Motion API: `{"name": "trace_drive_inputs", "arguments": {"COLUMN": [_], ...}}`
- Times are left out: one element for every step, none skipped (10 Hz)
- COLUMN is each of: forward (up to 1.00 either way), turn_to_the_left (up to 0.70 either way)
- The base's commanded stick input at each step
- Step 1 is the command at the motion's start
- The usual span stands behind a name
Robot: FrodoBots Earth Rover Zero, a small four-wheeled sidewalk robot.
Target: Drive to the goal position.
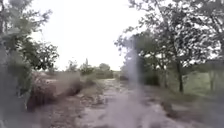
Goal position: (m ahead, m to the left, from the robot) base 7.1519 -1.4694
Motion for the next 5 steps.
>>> {"name": "trace_drive_inputs", "arguments": {"forward": [0.59,0.59,0.59,0.59,0.59], "turn_to_the_left": [0.01,0.01,0.01,0.01,0.01]}}
